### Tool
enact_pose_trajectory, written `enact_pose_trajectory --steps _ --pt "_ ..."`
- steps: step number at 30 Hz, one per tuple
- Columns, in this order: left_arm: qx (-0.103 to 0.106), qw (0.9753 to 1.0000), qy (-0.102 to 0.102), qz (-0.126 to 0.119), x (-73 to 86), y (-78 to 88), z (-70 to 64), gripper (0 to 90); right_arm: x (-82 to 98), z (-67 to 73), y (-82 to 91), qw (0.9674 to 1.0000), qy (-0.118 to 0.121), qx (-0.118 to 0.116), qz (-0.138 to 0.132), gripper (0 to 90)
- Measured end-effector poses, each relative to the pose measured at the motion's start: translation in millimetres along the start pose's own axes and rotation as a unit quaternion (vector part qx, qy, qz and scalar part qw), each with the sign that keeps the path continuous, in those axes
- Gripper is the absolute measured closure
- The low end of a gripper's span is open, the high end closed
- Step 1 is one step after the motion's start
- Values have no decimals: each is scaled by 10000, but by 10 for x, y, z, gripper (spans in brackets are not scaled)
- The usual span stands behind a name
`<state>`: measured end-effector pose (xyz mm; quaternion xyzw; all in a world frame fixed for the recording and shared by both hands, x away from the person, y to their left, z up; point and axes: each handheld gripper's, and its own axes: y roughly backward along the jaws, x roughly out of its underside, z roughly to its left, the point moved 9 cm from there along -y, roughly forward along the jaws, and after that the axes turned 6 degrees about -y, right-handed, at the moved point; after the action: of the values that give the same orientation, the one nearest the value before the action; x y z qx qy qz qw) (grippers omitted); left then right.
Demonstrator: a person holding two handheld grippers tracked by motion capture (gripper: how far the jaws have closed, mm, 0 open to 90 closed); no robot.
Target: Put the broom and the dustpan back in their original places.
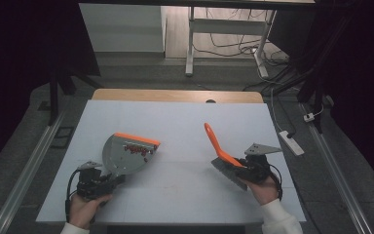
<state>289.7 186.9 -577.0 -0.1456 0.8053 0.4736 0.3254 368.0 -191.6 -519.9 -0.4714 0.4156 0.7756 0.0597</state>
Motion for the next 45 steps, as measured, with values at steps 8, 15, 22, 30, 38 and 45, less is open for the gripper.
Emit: enact_pose_trajectory --steps 8,15,22,30,38,45 --pt "-217 9996 155 -10 19 -26 50 613 21 46 -38 9999 -25 -81 59 700" --pt "-397 9986 331 71 51 -66 111 613 82 44 -93 9997 -162 -125 162 700" --pt "-511 9976 431 181 73 -125 137 613 155 -16 -148 9992 -279 -85 275 700" --pt "-594 9964 510 319 109 -185 166 611 244 -229 -172 9977 -553 142 351 689" --pt "-572 9967 506 289 103 -185 149 524 282 -421 -192 9965 -524 503 404 574" --pt "-612 9968 433 276 91 -166 156 380 307 -527 -238 9955 -590 528 512 505"
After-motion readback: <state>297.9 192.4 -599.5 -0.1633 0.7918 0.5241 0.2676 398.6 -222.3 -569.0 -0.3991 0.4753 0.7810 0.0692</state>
